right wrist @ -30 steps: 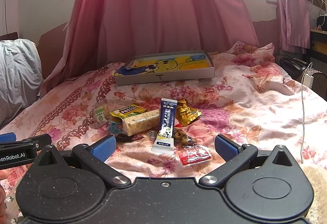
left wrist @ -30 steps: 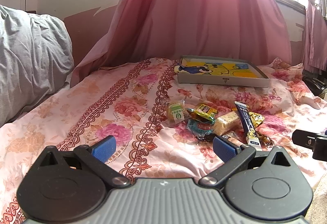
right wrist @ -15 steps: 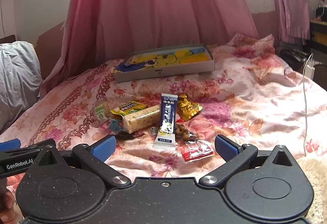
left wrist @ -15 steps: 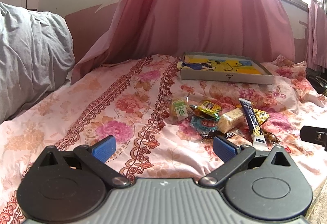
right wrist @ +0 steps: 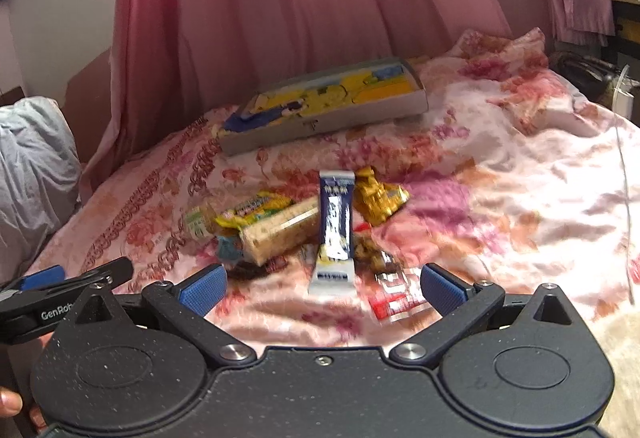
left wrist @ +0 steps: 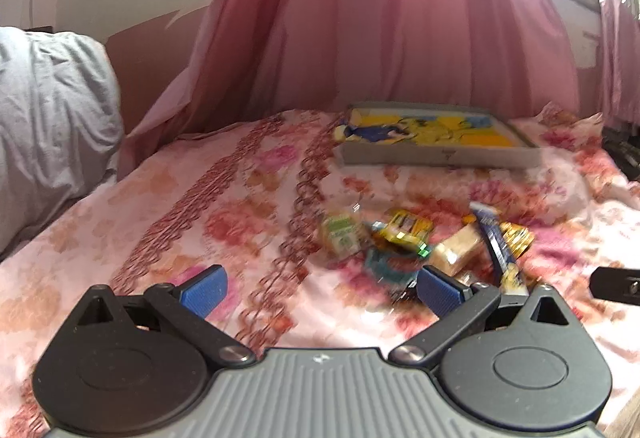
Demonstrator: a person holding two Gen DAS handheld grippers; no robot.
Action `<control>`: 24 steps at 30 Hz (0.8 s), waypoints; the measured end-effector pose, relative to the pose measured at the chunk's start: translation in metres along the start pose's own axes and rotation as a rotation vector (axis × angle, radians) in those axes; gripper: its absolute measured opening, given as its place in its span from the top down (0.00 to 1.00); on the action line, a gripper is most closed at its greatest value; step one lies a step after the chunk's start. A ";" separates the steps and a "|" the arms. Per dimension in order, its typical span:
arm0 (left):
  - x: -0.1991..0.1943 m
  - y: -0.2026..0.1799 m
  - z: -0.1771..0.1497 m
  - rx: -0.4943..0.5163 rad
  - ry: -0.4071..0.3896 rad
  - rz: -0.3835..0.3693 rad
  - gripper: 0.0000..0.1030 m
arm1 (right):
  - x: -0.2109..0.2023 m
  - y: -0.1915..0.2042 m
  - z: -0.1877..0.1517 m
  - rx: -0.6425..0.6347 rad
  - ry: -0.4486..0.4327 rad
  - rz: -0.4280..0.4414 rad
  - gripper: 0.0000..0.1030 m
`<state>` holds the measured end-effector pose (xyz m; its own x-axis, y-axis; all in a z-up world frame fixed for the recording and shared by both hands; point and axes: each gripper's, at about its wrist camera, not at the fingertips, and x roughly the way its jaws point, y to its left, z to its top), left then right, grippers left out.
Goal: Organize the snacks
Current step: 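Lower the right tool onto the blue stick while the left tool approaches the cream bar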
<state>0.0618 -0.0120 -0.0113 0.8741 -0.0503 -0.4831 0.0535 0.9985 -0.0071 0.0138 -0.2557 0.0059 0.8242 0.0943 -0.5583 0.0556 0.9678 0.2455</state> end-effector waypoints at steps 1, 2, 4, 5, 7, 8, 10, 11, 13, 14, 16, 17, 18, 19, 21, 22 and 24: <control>0.004 -0.001 0.004 -0.007 -0.007 -0.022 0.00 | 0.003 -0.002 0.003 0.000 -0.008 0.007 0.01; 0.009 -0.002 0.007 -0.013 -0.011 -0.039 0.00 | 0.005 -0.003 0.006 -0.002 -0.013 0.013 0.01; 0.020 -0.007 0.014 -0.012 -0.009 -0.064 0.00 | 0.013 -0.005 0.014 -0.030 -0.019 0.019 0.01; 0.025 -0.010 0.017 -0.006 -0.010 -0.072 0.00 | 0.017 -0.005 0.018 -0.049 -0.018 0.018 0.01; 0.038 -0.017 0.023 0.007 -0.008 -0.084 0.00 | 0.027 -0.007 0.026 -0.076 -0.015 0.016 0.01; 0.043 -0.020 0.026 0.013 -0.006 -0.090 0.00 | 0.032 -0.009 0.030 -0.082 -0.010 0.017 0.01; 0.055 -0.027 0.030 0.027 0.001 -0.093 0.00 | 0.043 -0.014 0.038 -0.083 0.004 0.020 0.01; 0.061 -0.030 0.033 0.033 0.004 -0.092 0.00 | 0.049 -0.016 0.042 -0.086 0.011 0.016 0.01; 0.070 -0.036 0.036 0.049 0.007 -0.086 0.00 | 0.061 -0.020 0.048 -0.086 0.025 0.003 0.01; 0.075 -0.039 0.038 0.060 0.006 -0.079 0.00 | 0.067 -0.022 0.051 -0.086 0.036 -0.001 0.01; 0.081 -0.043 0.041 0.082 -0.001 -0.092 0.00 | 0.081 -0.026 0.056 -0.093 0.062 -0.007 0.01; 0.085 -0.046 0.043 0.096 -0.001 -0.101 0.00 | 0.088 -0.027 0.059 -0.100 0.077 -0.004 0.01; 0.091 -0.048 0.045 0.113 0.003 -0.105 0.00 | 0.095 -0.028 0.060 -0.109 0.089 0.001 0.01; 0.095 -0.050 0.047 0.124 0.008 -0.111 0.00 | 0.101 -0.029 0.061 -0.119 0.101 0.005 0.01; 0.104 -0.053 0.050 0.145 0.021 -0.116 0.00 | 0.116 -0.030 0.062 -0.152 0.132 0.010 0.01; 0.109 -0.055 0.052 0.152 0.030 -0.104 0.00 | 0.123 -0.029 0.061 -0.167 0.145 0.013 0.01; 0.117 -0.056 0.054 0.158 0.046 -0.090 0.00 | 0.138 -0.029 0.057 -0.201 0.179 0.017 0.01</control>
<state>0.1869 -0.0746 -0.0204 0.8393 -0.1351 -0.5266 0.2091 0.9743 0.0833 0.1585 -0.2842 -0.0329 0.7106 0.1336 -0.6909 -0.0855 0.9909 0.1036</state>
